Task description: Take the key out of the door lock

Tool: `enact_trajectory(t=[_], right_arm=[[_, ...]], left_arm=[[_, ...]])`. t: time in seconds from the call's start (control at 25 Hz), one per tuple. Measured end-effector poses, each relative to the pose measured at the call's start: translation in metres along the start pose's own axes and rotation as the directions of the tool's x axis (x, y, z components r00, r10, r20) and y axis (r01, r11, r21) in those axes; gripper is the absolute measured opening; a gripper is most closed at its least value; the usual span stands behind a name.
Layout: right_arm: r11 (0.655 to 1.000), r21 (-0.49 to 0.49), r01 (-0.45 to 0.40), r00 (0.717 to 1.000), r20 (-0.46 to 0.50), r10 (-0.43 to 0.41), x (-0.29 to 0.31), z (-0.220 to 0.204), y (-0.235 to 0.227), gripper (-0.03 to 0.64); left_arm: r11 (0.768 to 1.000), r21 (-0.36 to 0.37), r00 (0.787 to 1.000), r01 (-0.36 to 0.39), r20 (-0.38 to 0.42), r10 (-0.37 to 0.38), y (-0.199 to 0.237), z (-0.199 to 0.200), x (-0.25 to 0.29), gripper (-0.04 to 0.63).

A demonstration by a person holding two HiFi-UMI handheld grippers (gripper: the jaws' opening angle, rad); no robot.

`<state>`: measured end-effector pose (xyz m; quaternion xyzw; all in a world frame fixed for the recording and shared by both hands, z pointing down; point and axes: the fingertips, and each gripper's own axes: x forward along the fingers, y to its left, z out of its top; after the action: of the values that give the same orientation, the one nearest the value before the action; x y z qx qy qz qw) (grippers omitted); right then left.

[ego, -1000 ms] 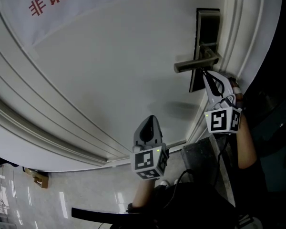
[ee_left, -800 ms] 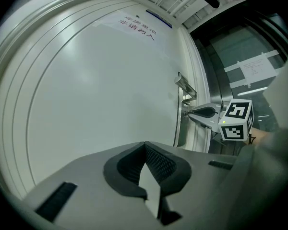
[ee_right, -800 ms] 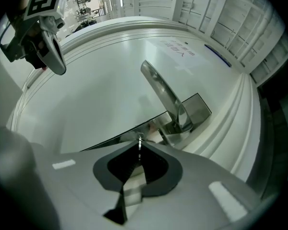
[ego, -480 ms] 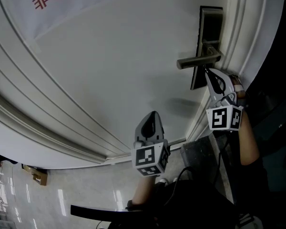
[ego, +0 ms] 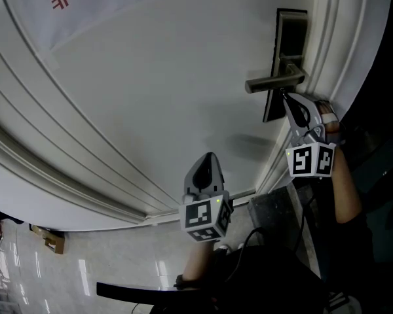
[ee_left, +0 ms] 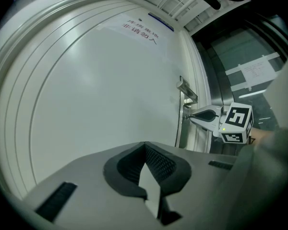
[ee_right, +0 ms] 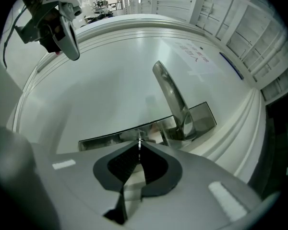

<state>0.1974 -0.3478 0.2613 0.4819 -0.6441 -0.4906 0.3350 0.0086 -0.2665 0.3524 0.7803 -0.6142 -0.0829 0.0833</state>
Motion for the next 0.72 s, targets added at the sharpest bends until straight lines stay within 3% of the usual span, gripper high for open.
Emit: enact_trajectory(t=[0.72], right_arm=[[0.993,-0.117,-0.012,1.0,-0.008,0.011,-0.001,0.0,0.001,0.011]], left_arm=[[0.991,0.073,0.992,0.108,-0.076,-0.102,-0.034,0.0,0.02,0.0]])
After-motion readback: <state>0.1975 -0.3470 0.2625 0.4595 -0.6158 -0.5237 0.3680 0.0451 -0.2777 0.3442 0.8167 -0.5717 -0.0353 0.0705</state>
